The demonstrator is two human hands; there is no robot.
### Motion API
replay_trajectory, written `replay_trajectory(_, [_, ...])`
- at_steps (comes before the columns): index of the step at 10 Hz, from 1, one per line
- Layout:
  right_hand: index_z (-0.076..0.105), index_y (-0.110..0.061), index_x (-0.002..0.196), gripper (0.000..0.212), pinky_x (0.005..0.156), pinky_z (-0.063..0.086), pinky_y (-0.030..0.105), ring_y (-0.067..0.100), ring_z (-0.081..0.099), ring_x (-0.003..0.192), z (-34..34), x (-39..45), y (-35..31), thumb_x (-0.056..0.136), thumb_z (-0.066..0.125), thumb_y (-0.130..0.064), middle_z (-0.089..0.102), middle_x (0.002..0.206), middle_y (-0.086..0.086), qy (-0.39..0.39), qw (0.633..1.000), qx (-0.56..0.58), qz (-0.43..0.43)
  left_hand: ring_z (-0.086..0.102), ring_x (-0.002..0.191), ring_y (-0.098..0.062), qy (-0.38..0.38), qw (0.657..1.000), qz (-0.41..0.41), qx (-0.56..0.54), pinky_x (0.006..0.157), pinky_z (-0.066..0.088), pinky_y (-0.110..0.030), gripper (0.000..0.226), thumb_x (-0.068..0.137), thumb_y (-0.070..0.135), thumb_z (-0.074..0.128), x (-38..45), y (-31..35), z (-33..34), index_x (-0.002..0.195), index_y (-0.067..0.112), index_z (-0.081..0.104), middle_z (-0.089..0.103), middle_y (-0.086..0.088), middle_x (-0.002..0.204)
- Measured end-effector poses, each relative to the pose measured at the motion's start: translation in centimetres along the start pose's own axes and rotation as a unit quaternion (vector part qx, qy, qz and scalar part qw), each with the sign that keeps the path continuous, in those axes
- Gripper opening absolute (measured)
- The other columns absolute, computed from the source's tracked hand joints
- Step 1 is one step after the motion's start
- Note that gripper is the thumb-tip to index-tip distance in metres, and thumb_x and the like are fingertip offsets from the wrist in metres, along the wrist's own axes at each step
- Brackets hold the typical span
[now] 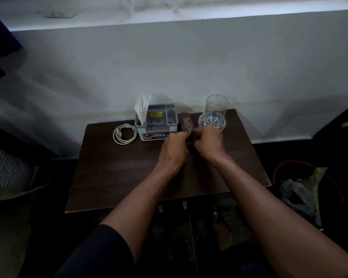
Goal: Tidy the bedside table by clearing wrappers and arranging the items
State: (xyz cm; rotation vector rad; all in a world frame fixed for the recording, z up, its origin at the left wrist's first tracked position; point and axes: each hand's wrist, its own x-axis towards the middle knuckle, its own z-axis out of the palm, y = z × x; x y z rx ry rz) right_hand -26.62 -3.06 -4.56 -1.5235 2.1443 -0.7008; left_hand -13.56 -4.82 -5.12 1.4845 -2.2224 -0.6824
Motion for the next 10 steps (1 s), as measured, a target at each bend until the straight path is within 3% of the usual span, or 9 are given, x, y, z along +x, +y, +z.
replay_trajectory(3, [0.085,-0.018,0.105,0.034,0.077,0.055,0.028,0.035,0.075,0.097,-0.2,0.0,-0.3,0.08,0.071,0.0,0.08,0.092,0.014,0.003,1.0,-0.02,-0.001,0.072,0.107,-0.043,0.01,1.0,0.004,0.021,0.086,0.06,-0.05,0.04,0.09,0.001,0.059,0.4,-0.3,-0.4,0.121,0.02,0.076,0.079,-0.017,0.108])
replay_trajectory(4, [0.083,-0.014,0.096,0.023,0.075,0.061,0.036,0.036,0.074,0.093,-0.4,-0.2,-0.6,0.081,0.072,-0.001,0.078,0.089,0.014,0.014,1.0,-0.028,-0.006,0.072,0.106,-0.043,0.022,0.999,0.006,0.033,0.085,0.059,-0.05,0.035,0.091,0.005,0.06,0.2,-0.2,-0.6,0.119,0.019,0.075,0.078,-0.017,0.109])
replay_trajectory(7, [0.082,-0.019,0.104,0.019,0.072,0.051,0.031,0.036,0.074,0.095,-0.6,-0.9,-1.8,0.086,0.077,-0.018,0.078,0.097,0.012,0.014,0.998,-0.065,-0.006,0.072,0.106,-0.04,0.045,0.998,0.038,0.039,0.081,0.06,-0.047,0.036,0.094,0.013,0.06,-1.6,0.3,-2.1,0.123,0.025,0.076,0.08,-0.012,0.11])
replay_trajectory(10, [0.082,-0.02,0.102,0.023,0.073,0.052,0.031,0.037,0.075,0.098,-2.8,-5.1,-5.6,0.083,0.07,-0.015,0.078,0.1,0.016,-0.017,0.998,-0.054,-0.013,0.074,0.108,-0.032,0.088,0.996,-0.027,0.011,0.086,0.061,-0.042,0.032,0.096,0.023,0.062,-6.4,2.9,-5.2,0.123,0.03,0.077,0.081,-0.002,0.113])
